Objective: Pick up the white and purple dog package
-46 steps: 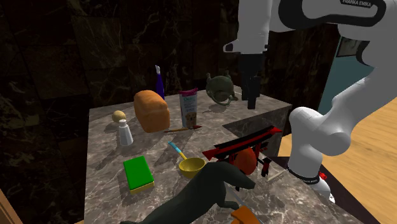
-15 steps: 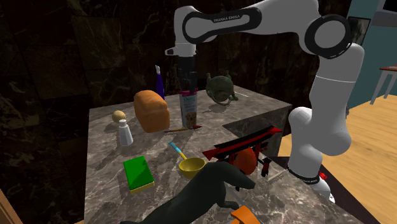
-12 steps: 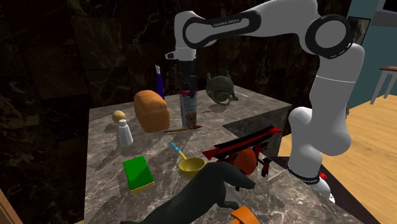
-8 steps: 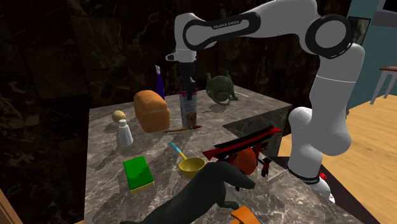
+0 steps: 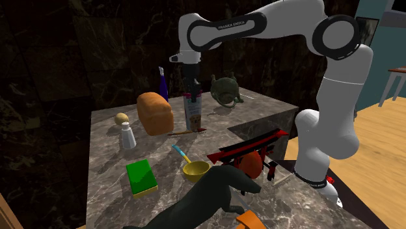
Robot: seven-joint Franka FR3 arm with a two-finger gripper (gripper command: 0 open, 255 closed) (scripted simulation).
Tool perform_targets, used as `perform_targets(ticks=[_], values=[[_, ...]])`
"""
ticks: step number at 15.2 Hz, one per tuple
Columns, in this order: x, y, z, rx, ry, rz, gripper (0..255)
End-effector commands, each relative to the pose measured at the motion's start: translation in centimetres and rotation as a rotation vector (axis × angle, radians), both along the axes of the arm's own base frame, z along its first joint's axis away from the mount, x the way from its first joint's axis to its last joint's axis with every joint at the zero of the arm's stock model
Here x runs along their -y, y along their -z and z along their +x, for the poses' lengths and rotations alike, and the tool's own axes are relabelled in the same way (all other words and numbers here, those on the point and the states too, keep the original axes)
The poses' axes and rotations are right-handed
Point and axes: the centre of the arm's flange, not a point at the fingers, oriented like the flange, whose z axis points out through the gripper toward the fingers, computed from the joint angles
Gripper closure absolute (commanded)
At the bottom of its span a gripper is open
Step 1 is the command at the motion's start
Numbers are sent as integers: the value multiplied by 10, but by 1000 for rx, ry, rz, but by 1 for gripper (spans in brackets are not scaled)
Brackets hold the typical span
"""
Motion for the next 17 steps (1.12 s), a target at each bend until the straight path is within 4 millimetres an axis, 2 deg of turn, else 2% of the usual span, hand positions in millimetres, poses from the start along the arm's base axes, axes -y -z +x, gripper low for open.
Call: perform_targets(ticks=[1,15,17], values=[[0,-4,0,-1,0,0,255],[0,-78,0,-1,0,0,255],[0,-79,0,-1,0,0,255]])
